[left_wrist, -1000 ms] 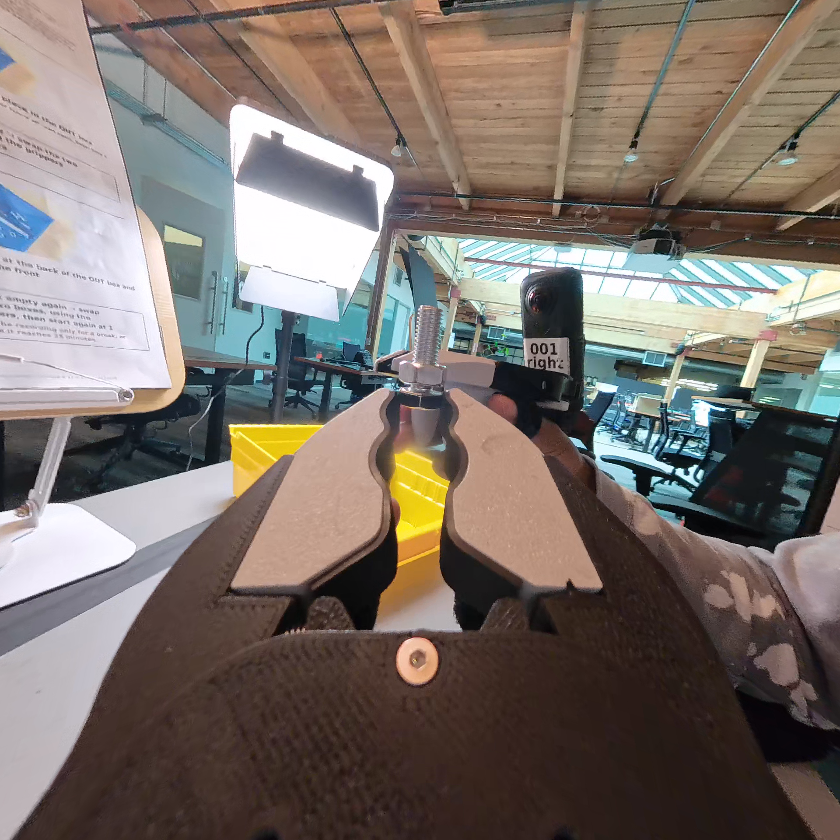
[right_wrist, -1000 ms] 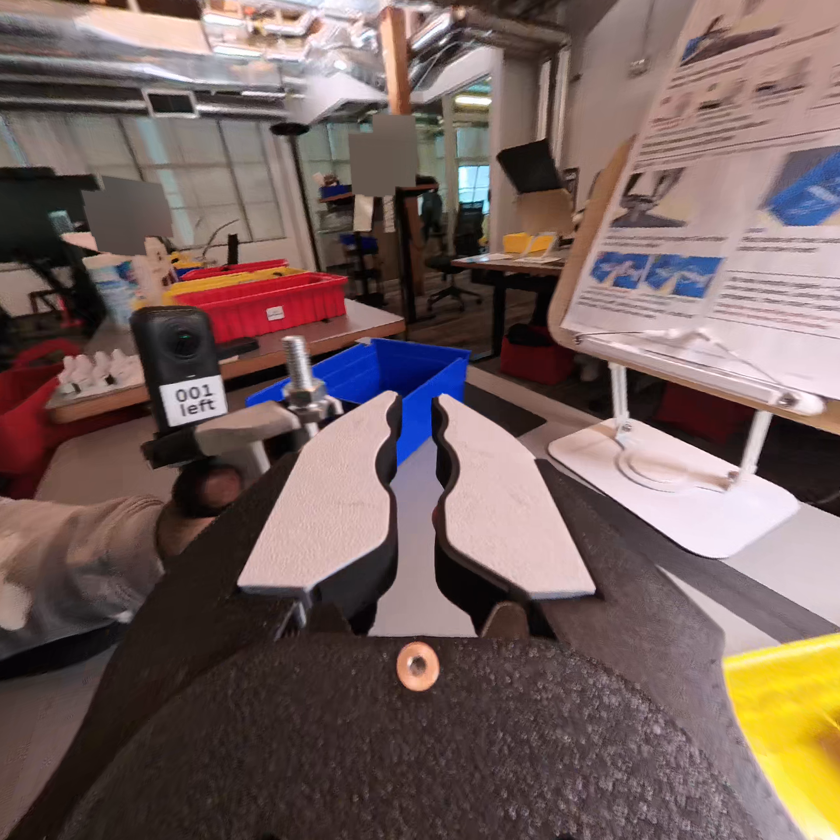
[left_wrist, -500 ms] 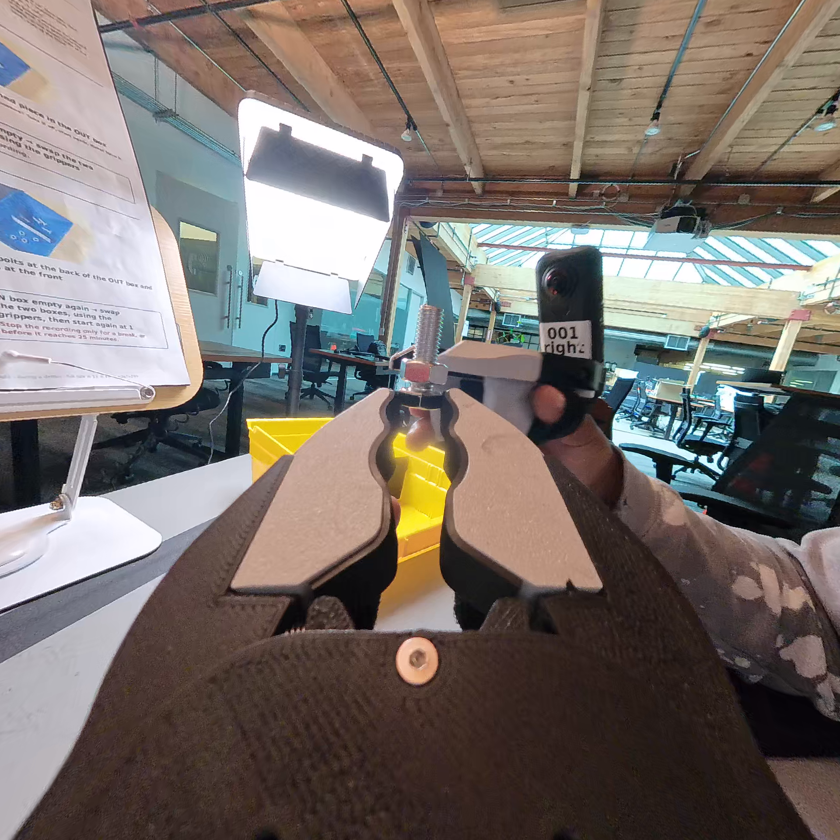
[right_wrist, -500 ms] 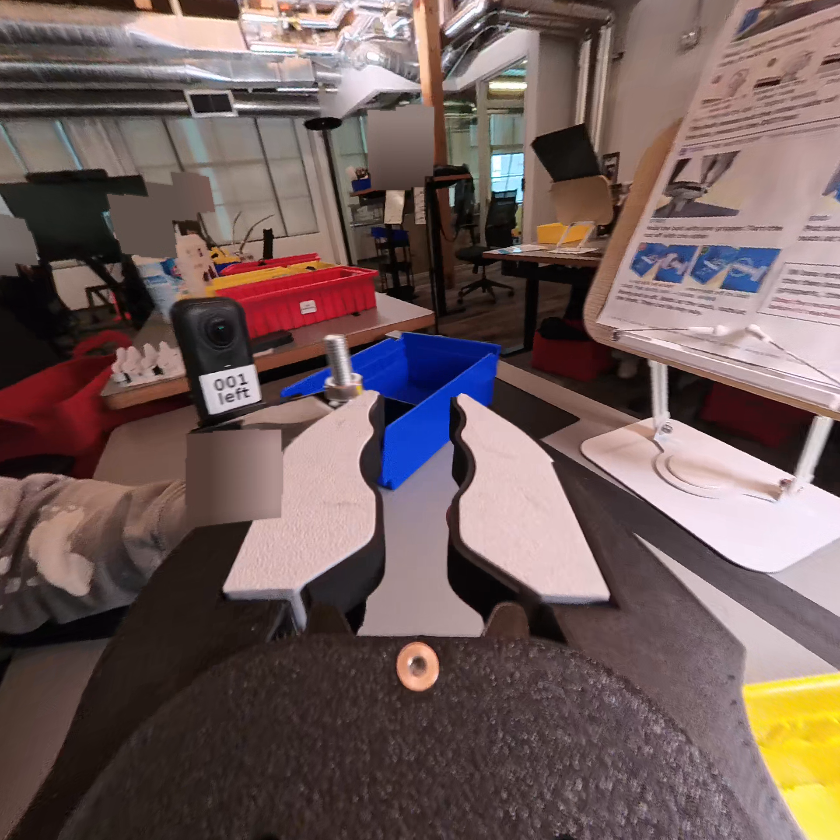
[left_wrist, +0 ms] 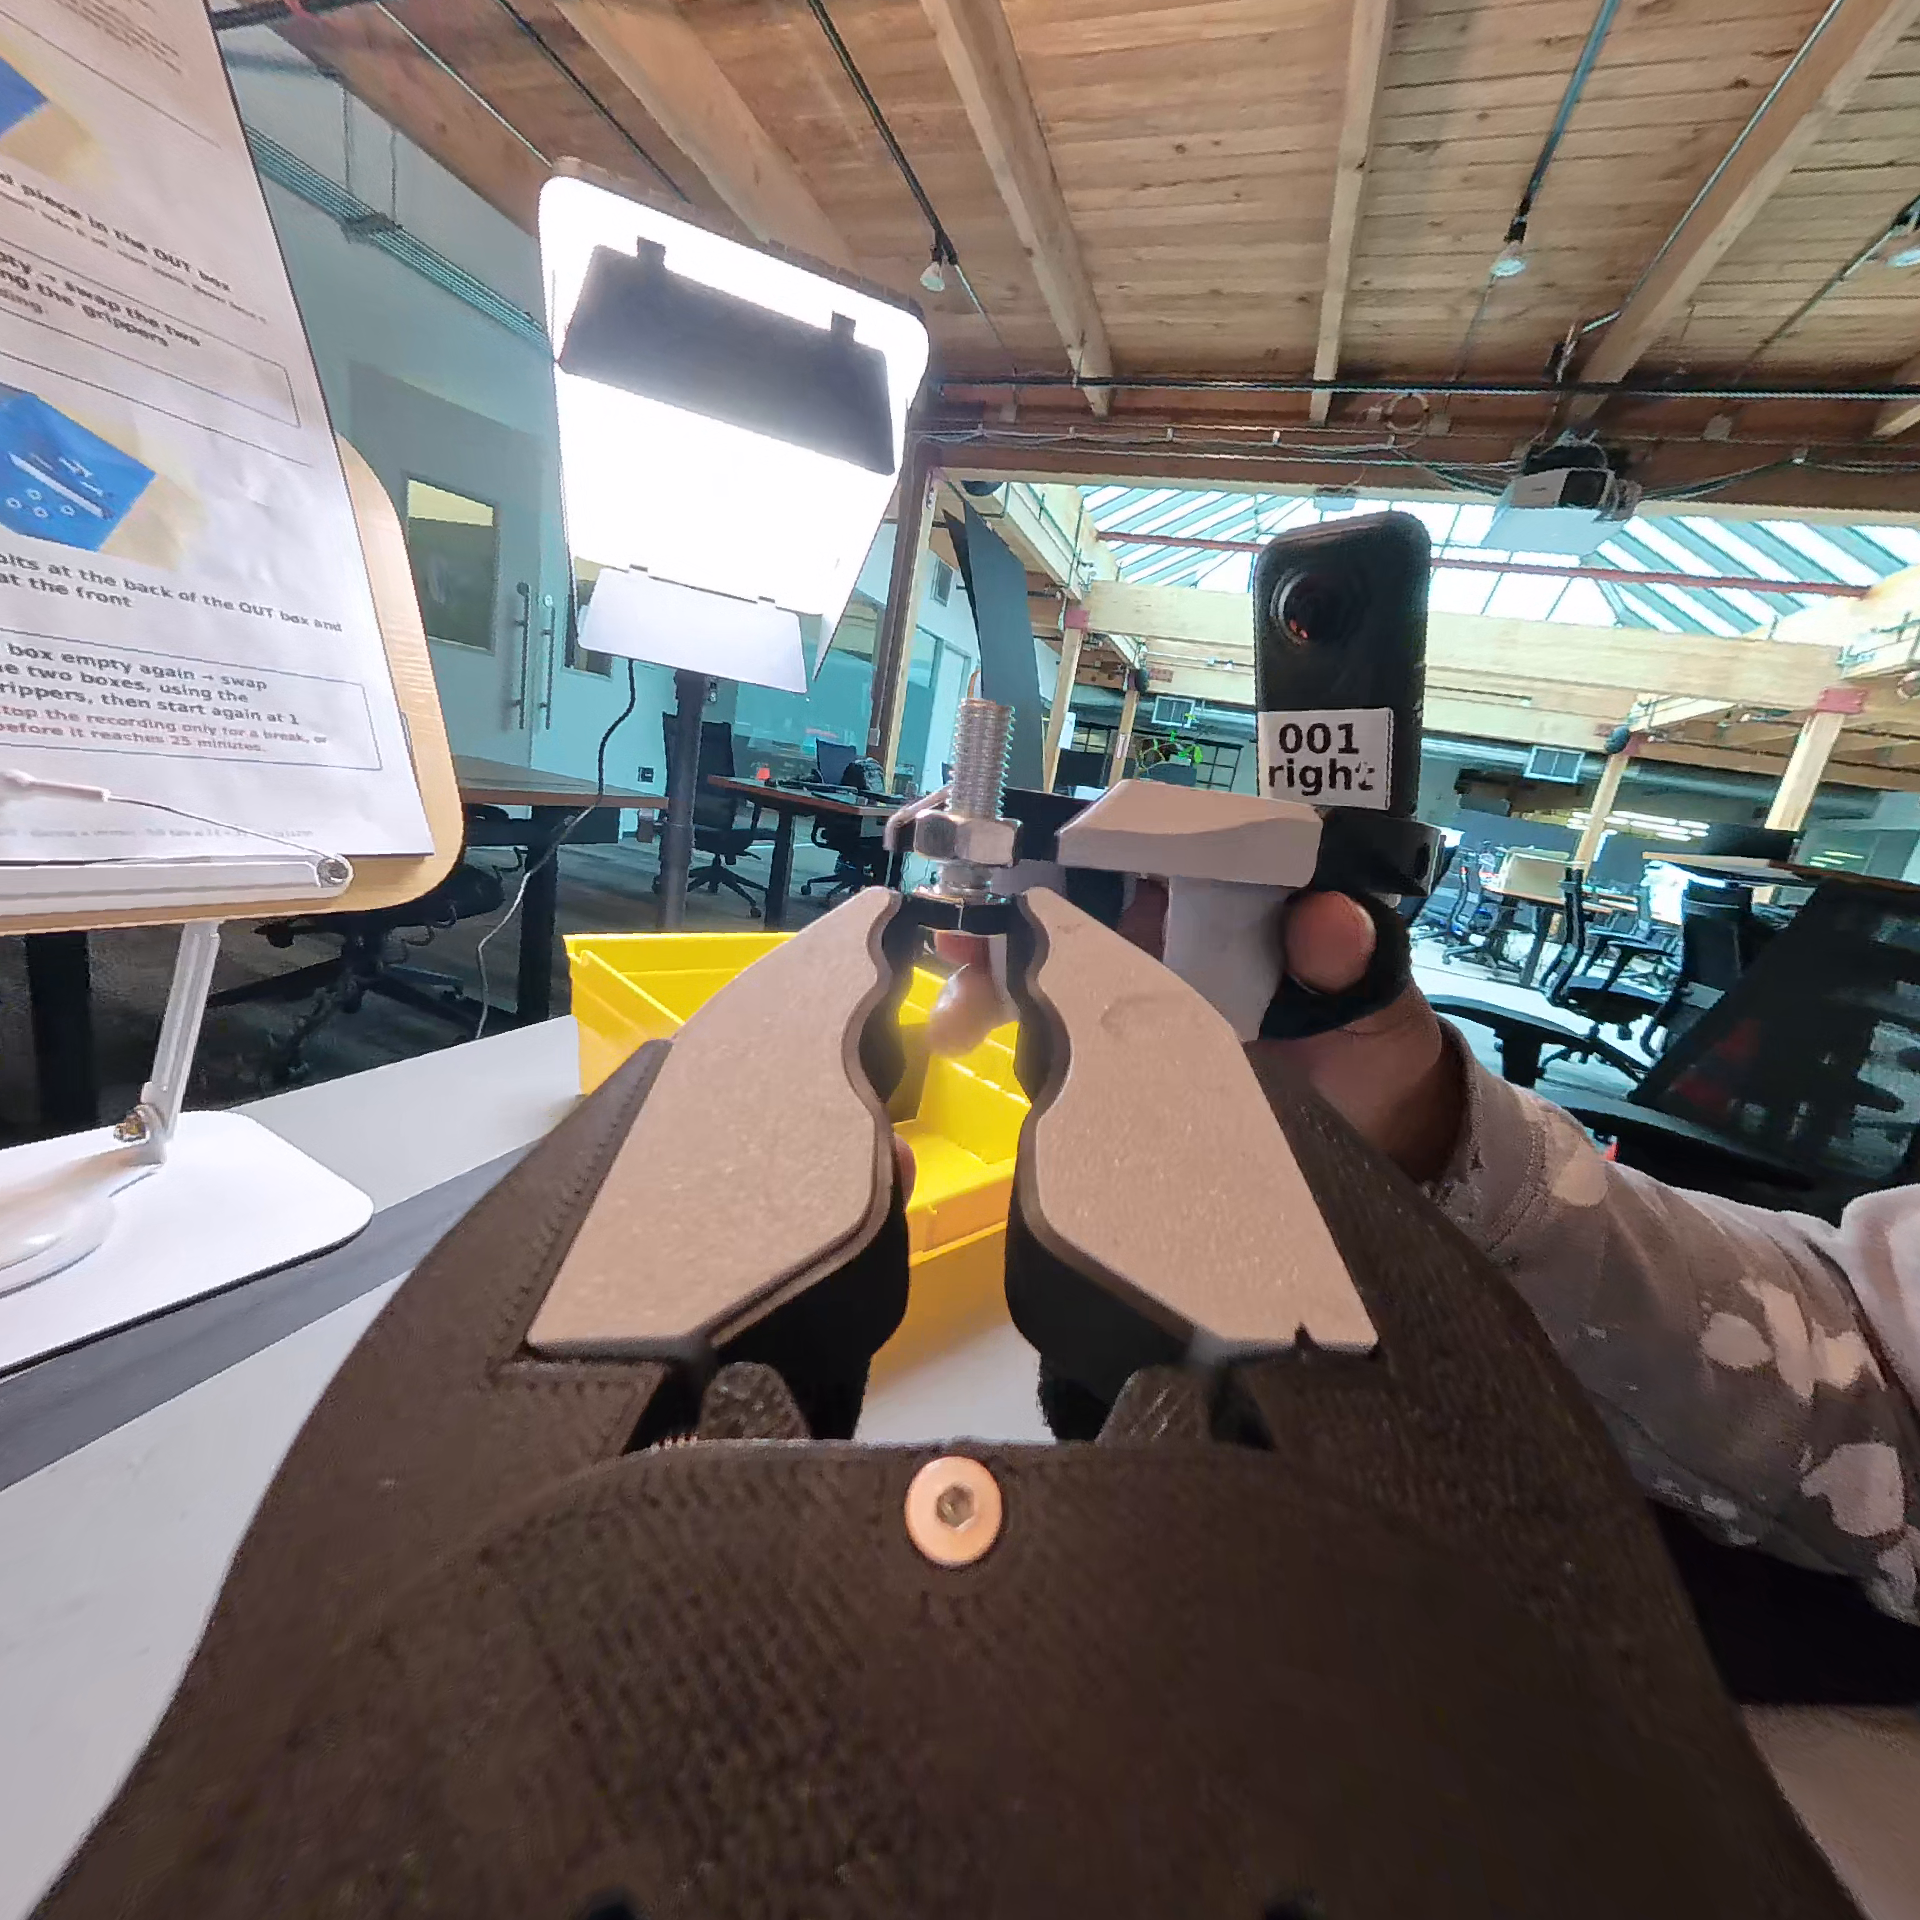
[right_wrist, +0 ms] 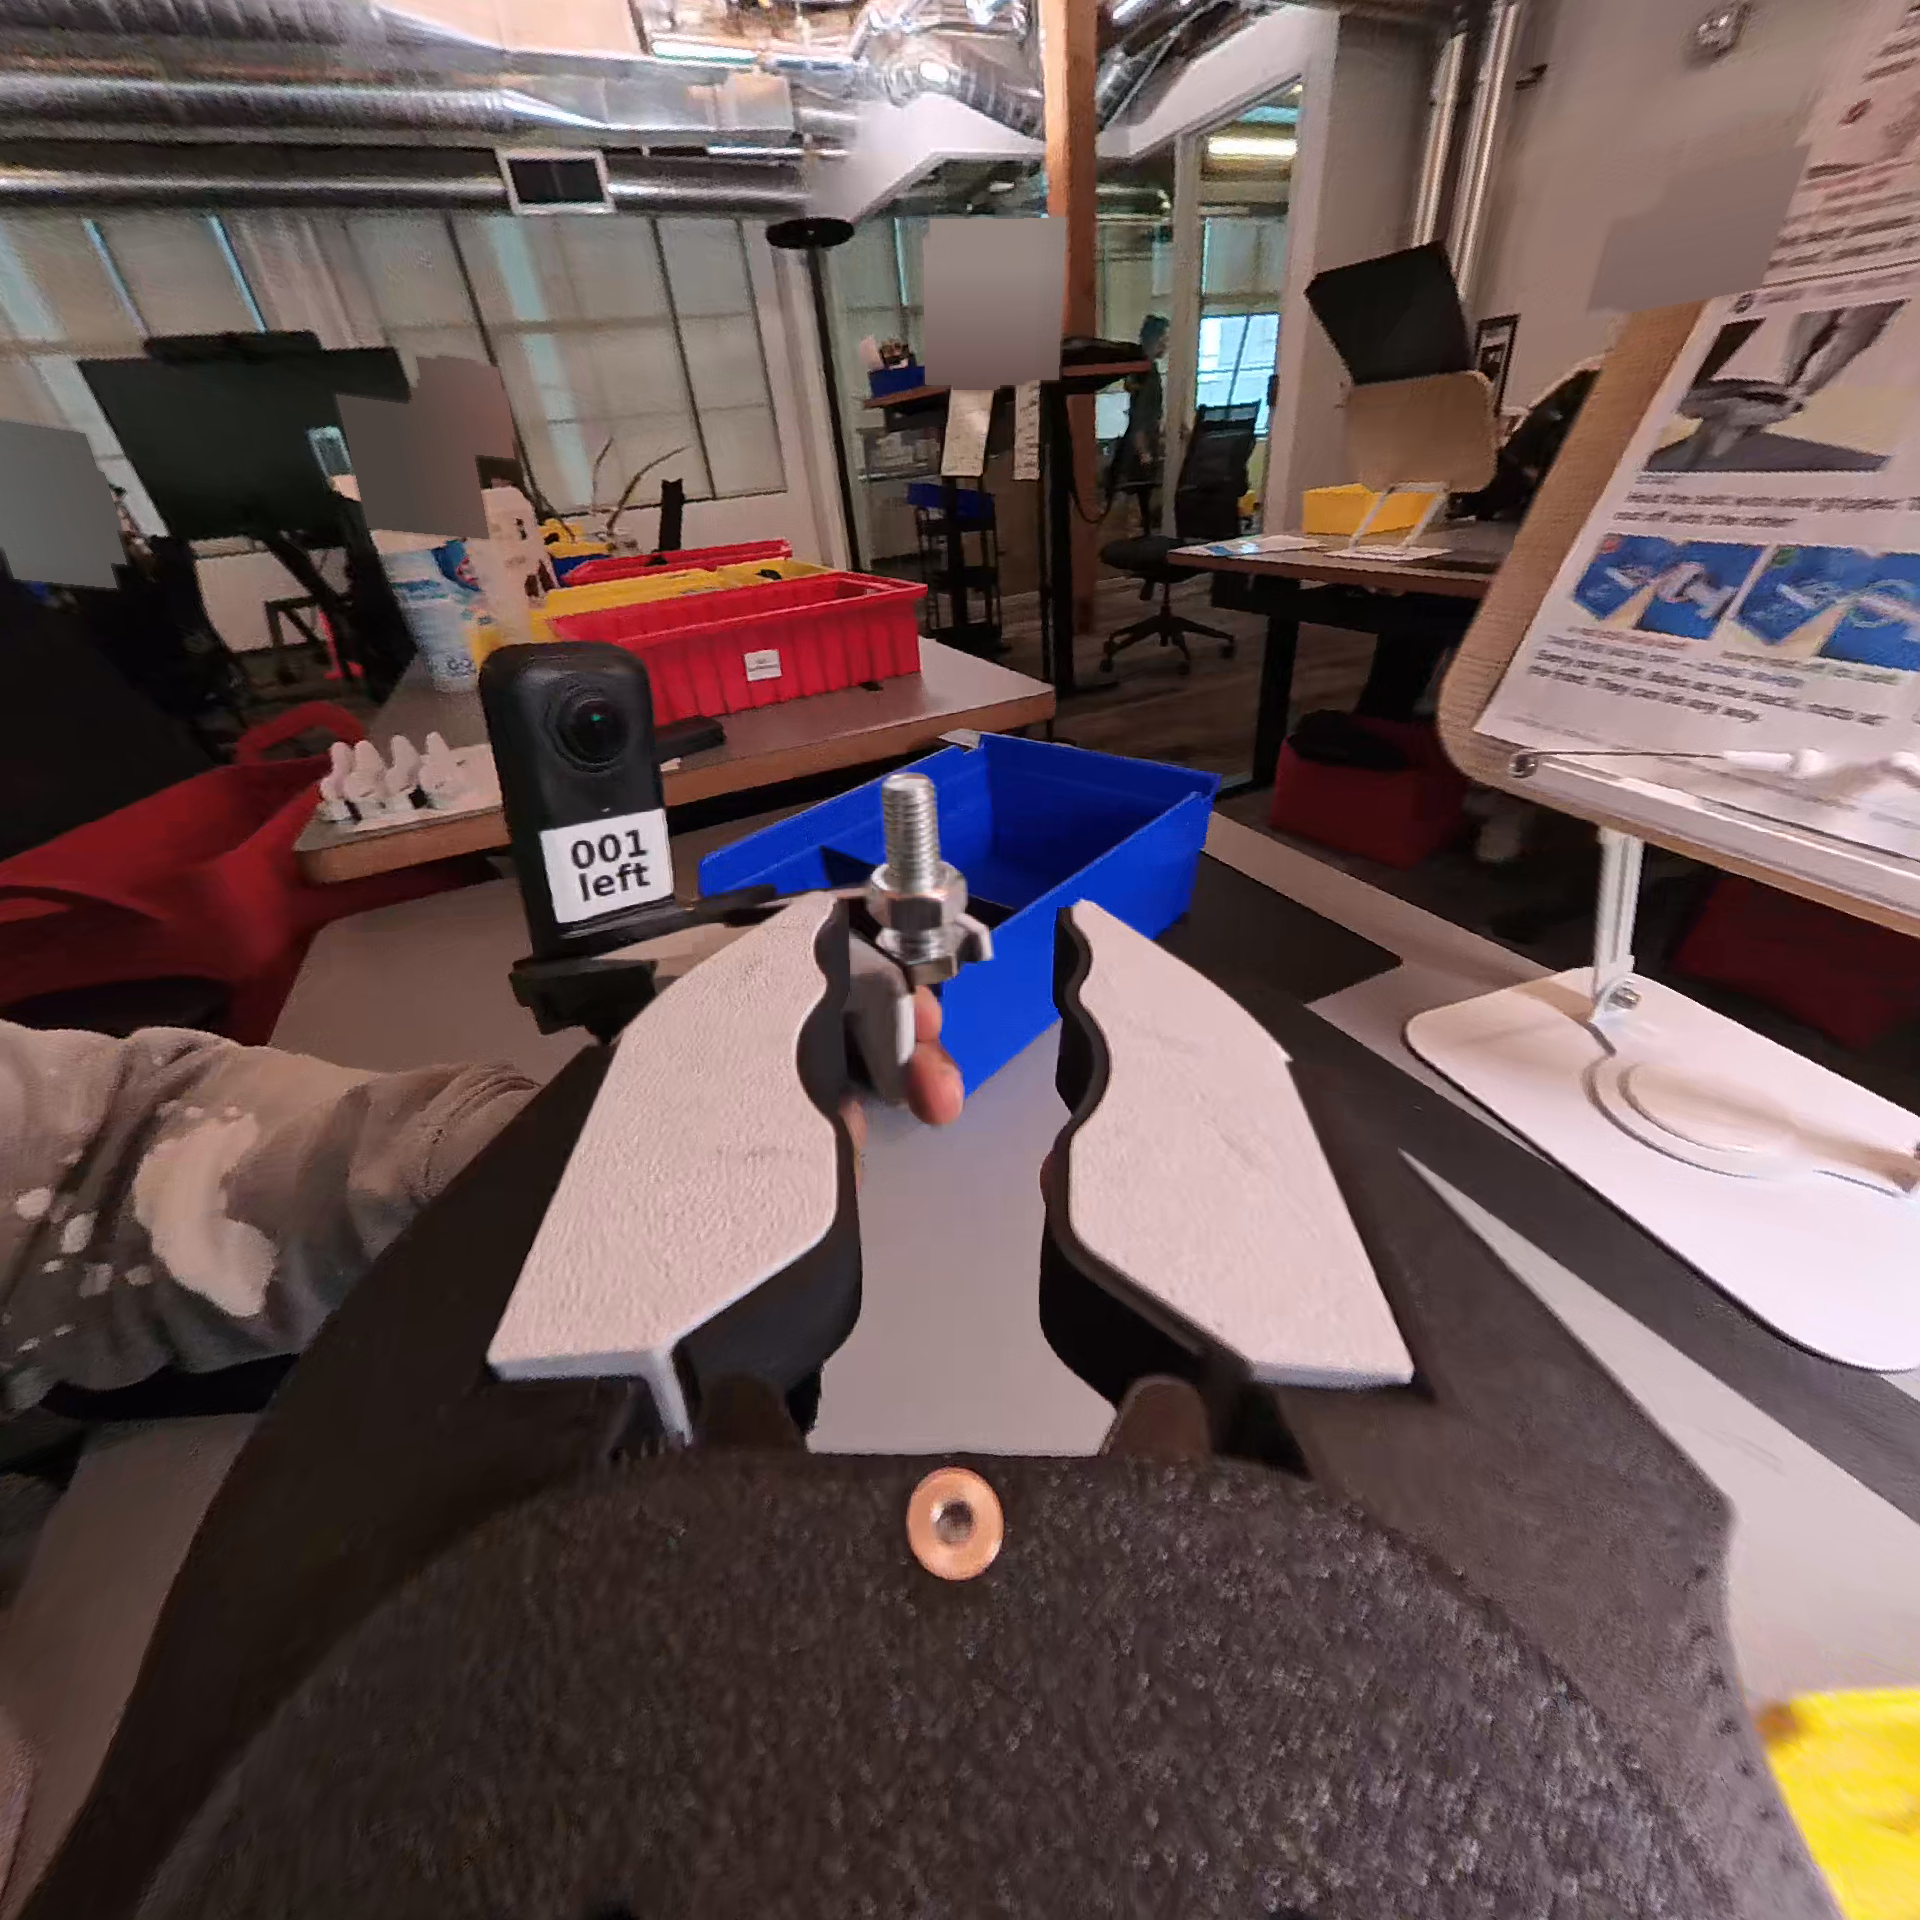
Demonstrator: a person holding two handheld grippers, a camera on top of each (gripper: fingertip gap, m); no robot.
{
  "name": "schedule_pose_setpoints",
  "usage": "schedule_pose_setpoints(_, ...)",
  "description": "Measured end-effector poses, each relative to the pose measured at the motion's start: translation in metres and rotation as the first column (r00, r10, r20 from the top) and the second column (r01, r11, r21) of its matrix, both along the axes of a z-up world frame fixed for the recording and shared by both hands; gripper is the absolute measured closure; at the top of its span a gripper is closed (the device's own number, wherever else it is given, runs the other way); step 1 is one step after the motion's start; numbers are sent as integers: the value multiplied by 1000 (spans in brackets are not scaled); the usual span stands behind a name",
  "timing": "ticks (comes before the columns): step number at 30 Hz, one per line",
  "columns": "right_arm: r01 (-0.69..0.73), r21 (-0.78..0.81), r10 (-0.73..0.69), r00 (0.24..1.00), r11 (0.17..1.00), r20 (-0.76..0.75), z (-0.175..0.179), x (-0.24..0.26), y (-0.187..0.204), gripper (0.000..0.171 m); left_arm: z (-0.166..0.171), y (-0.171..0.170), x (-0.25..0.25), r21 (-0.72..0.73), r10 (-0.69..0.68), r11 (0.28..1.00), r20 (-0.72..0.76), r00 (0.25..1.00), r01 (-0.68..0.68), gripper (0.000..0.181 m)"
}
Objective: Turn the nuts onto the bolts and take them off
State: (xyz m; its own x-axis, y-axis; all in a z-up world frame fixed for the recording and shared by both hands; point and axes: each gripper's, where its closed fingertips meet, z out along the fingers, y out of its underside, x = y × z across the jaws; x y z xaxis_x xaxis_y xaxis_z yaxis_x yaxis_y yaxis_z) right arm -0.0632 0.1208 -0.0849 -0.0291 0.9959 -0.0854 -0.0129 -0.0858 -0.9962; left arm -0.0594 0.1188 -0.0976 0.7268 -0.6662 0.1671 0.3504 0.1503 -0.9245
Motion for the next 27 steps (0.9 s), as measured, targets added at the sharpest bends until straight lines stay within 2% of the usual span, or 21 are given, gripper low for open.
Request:
schedule_pose_setpoints(3, 12, -16, -12, 1000, 1000, 1, -3, 0, 6, 130, 0, 0, 0, -8, 5, 1000, 1, 1000, -5, 163)
schedule_pose_setpoints(4, 47, -51, -46, 999, 998, 7, -4, 3, 17, 148, 3, -3, -1, 11, -14, 1000, 16, 1000, 14, 163)
schedule_pose_setpoints(5, 96, -54, -96, 995, 994, -8, -3, 8, 29, 148, 4, -2, -3, 6, -7, 1000, 20, 1000, 7, 163)
schedule_pose_setpoints(7, 92, -52, -93, 996, 994, -9, -2, 14, 33, 142, 6, -3, -5, 14, 2, 1000, 10, 1000, -2, 163)
schedule_pose_setpoints(12, 10, -10, -10, 1000, 1000, -9, 2, 1, 2, 134, -1, 1, 1, -9, -2, 1000, -6, 1000, 2, 163)
schedule_pose_setpoints(14, 28, -1, -28, 1000, 1000, 0, -2, -1, 5, 132, -1, 0, 1, -12, 1, 1000, -3, 1000, -1, 163)
schedule_pose_setpoints(15, 36, -19, -37, 999, 999, -8, -1, 2, 11, 137, 1, -1, 0, -5, -7, 1000, 10, 1000, 7, 163)
schedule_pose_setpoints(16, 91, -45, -91, 996, 995, -13, -1, 7, 25, 148, 3, -2, -2, -2, -15, 1000, 21, 1000, 15, 163)
schedule_pose_setpoints(17, 127, -53, -129, 991, 990, -26, 0, 12, 35, 149, 5, -2, -4, 2, -7, 1000, 18, 1000, 7, 163)
schedule_pose_setpoints(19, 115, -51, -117, 993, 992, -29, 3, 17, 36, 143, 5, -2, -5, 3, 0, 1000, 10, 1000, 0, 163)
schedule_pose_setpoints(24, 15, -8, -15, 1000, 1000, -7, 2, 1, 3, 131, -2, 1, 0, -15, -5, 1000, 1, 1000, 5, 163)
schedule_pose_setpoints(27, 44, -8, -44, 999, 999, -2, -1, 2, 11, 128, -1, 1, 0, -19, 5, 1000, -2, 1000, -5, 163)
